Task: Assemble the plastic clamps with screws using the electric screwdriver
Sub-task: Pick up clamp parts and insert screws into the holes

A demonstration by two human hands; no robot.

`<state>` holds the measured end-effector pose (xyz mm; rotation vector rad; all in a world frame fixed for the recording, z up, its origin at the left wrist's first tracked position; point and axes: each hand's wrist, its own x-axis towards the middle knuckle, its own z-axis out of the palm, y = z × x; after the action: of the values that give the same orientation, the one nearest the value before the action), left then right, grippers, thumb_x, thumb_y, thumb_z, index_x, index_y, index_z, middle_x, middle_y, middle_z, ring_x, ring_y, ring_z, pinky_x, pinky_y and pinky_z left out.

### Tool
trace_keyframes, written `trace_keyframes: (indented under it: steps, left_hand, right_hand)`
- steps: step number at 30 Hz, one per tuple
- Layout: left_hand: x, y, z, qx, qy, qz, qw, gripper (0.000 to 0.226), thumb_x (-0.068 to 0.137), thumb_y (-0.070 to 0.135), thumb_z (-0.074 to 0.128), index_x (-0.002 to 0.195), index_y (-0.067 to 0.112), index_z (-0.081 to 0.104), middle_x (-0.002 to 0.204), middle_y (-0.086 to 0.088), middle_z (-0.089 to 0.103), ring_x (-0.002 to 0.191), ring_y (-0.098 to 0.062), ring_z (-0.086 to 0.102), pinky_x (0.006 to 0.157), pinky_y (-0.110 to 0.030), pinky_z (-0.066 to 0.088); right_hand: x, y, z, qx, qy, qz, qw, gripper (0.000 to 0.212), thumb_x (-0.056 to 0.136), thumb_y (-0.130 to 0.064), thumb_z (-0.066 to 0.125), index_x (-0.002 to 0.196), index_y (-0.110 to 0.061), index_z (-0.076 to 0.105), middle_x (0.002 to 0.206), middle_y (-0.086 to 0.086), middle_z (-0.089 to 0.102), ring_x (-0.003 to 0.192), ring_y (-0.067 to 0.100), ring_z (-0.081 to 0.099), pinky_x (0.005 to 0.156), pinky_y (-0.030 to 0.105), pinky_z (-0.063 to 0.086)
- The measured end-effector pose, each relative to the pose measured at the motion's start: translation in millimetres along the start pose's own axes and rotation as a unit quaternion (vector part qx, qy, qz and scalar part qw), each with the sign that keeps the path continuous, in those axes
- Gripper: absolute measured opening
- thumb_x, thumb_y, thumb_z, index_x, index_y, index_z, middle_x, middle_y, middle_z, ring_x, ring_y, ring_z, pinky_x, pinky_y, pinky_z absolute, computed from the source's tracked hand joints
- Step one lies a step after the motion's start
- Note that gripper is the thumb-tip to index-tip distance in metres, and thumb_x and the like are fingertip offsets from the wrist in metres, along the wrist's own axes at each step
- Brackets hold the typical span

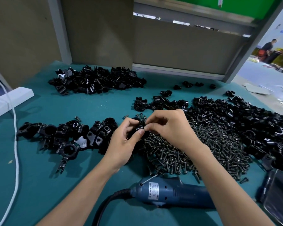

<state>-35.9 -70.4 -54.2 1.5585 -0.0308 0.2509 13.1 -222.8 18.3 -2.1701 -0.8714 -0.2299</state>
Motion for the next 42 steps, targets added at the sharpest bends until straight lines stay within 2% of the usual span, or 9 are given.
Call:
trace_keyframes:
  steps: [6, 9, 12, 18, 28, 31, 34, 38, 42]
  left_hand:
    - [4.3, 7.5, -1.1, -0.223, 0.029, -0.077, 0.971, 0.013, 0.097, 0.01, 0.053, 0.107, 0.002, 0.056, 0.114, -0.015, 0.069, 0.101, -0.022, 0.071, 0.087, -0.028, 0.058]
    - [5.4, 11.0, -2.4, -0.285, 0.041, -0.1, 0.953, 0.014, 0.097, 0.009, 0.052, 0.107, 0.0, 0.056, 0.12, -0.019, 0.065, 0.105, -0.025, 0.07, 0.086, -0.027, 0.058]
    - [4.5, 12.9, -0.1, -0.294, 0.035, -0.104, 0.95, 0.01, 0.097, 0.009, 0.053, 0.103, 0.001, 0.057, 0.122, -0.022, 0.063, 0.113, -0.028, 0.066, 0.086, -0.027, 0.058]
    - [4.0, 11.4, 1.0, -0.286, 0.021, -0.104, 0.952, 0.009, 0.096, 0.01, 0.055, 0.1, 0.002, 0.058, 0.125, -0.026, 0.06, 0.112, -0.026, 0.067, 0.087, -0.028, 0.057]
    - [3.7, 12.8, 0.7, -0.322, 0.015, -0.125, 0.938, 0.016, 0.091, 0.014, 0.058, 0.102, 0.002, 0.058, 0.133, -0.031, 0.053, 0.112, -0.028, 0.067, 0.089, -0.031, 0.057]
    - [3.3, 13.7, -0.5, -0.361, 0.011, -0.14, 0.922, 0.02, 0.09, 0.015, 0.058, 0.104, 0.002, 0.056, 0.13, -0.032, 0.056, 0.112, -0.03, 0.067, 0.088, -0.031, 0.058]
    - [1.4, 13.7, -1.0, -0.396, 0.001, -0.139, 0.908, 0.028, 0.083, 0.017, 0.06, 0.105, 0.0, 0.055, 0.121, -0.023, 0.067, 0.111, -0.029, 0.068, 0.092, -0.037, 0.056]
    - [1.2, 15.1, -0.9, -0.414, 0.002, -0.139, 0.899, 0.03, 0.084, 0.016, 0.059, 0.108, -0.001, 0.054, 0.119, -0.024, 0.067, 0.113, -0.029, 0.066, 0.092, -0.038, 0.057]
    - [1.0, 16.0, -0.9, -0.408, 0.0, -0.132, 0.904, 0.038, 0.085, 0.016, 0.06, 0.116, -0.006, 0.054, 0.116, -0.02, 0.07, 0.112, -0.027, 0.067, 0.089, -0.034, 0.058]
  right_hand:
    - [2.9, 40.9, -35.9, -0.104, 0.043, 0.099, 0.989, 0.02, 0.094, -0.025, 0.057, 0.112, -0.027, 0.066, 0.093, -0.011, 0.069, 0.047, -0.002, 0.053, 0.042, 0.009, 0.039]
    - [-8.1, 95.6, -81.3, -0.307, 0.06, 0.28, 0.908, 0.018, 0.097, -0.013, 0.056, 0.104, -0.007, 0.072, 0.089, 0.01, 0.07, 0.058, 0.013, 0.057, 0.056, 0.023, 0.049]
    - [-26.9, 130.2, -108.0, -0.317, -0.011, 0.402, 0.859, 0.018, 0.094, -0.017, 0.063, 0.092, -0.002, 0.073, 0.081, 0.014, 0.068, 0.069, 0.027, 0.061, 0.069, 0.036, 0.053]
    - [-33.7, 129.5, -104.5, -0.258, -0.046, 0.289, 0.921, 0.012, 0.084, -0.011, 0.075, 0.089, -0.021, 0.077, 0.087, -0.003, 0.067, 0.084, 0.014, 0.057, 0.082, 0.025, 0.042]
    - [-15.8, 108.1, -96.0, -0.439, -0.122, 0.219, 0.863, 0.018, 0.092, -0.013, 0.063, 0.103, -0.024, 0.072, 0.09, 0.002, 0.071, 0.073, 0.018, 0.065, 0.063, 0.032, 0.056]
    - [-11.0, 82.5, -80.0, -0.283, -0.069, 0.176, 0.94, 0.018, 0.093, -0.014, 0.062, 0.102, -0.026, 0.072, 0.074, -0.009, 0.064, 0.041, 0.002, 0.051, 0.038, 0.011, 0.038]
    - [-9.3, 45.2, -54.6, -0.108, -0.005, 0.115, 0.988, 0.015, 0.084, -0.017, 0.073, 0.091, -0.03, 0.071, 0.074, -0.015, 0.066, 0.059, -0.007, 0.06, 0.054, 0.006, 0.046]
    - [-10.2, 20.6, -19.1, 0.127, 0.068, 0.116, 0.983, 0.012, 0.077, -0.01, 0.08, 0.087, -0.012, 0.073, 0.079, 0.001, 0.075, 0.073, 0.015, 0.073, 0.071, 0.026, 0.059]
    - [-8.7, 17.2, 9.9, 0.117, 0.105, 0.087, 0.984, 0.011, 0.076, -0.009, 0.081, 0.081, -0.009, 0.071, 0.078, -0.001, 0.073, 0.073, 0.011, 0.07, 0.073, 0.025, 0.057]
